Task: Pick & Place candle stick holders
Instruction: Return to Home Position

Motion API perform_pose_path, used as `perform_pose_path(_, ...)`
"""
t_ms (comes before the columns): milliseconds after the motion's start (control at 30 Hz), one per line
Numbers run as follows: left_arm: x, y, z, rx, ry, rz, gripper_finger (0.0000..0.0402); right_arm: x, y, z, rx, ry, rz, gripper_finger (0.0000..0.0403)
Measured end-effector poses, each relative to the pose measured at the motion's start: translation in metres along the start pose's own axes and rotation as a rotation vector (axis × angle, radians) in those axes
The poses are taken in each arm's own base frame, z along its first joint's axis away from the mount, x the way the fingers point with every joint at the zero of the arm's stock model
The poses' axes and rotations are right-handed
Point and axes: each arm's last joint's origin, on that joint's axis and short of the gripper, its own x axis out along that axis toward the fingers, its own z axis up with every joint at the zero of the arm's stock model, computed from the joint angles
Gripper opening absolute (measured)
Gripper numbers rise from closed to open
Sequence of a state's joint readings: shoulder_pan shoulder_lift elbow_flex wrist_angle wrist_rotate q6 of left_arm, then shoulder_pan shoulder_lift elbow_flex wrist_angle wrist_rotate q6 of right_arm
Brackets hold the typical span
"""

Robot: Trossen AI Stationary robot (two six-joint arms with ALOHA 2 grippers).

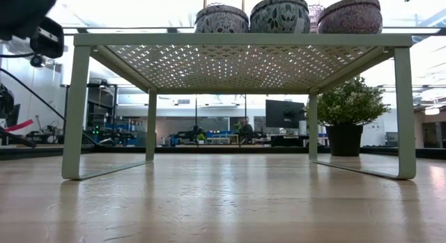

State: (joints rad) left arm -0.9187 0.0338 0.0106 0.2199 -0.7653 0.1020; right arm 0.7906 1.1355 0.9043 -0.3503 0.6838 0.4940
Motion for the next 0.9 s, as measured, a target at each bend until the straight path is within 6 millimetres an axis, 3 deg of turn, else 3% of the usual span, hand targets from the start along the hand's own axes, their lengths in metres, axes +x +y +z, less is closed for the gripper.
perform_pose_path(167, 0.002, 0.004, -0.002, -0.02, 0.01, 0.055, 0.0019, -0.005, -0.026, -0.038, -0.007, -0.106, 0.051, 0.0008)
perform_pose_path(367, 0.006, 0.013, -0.006, 0.01, 0.038, 0.177, 0.0019, -0.018, -0.063, -0.068, 0.05, -0.241, -0.172, 0.0008)
perform_pose_path(467, 0.009, 0.019, -0.009, 0.005, 0.055, 0.242, 0.0019, -0.02, -0.076, -0.085, 0.038, -0.239, -0.178, 0.0008)
perform_pose_path(733, 0.013, 0.031, -0.01, 0.038, 0.053, 0.257, 0.0019, -0.028, -0.099, -0.113, -0.045, -0.299, -0.042, 0.0008)
perform_pose_path(900, 0.012, 0.033, -0.009, 0.041, 0.082, 0.259, 0.0019, -0.037, -0.11, -0.122, -0.077, -0.386, -0.007, 0.0008)
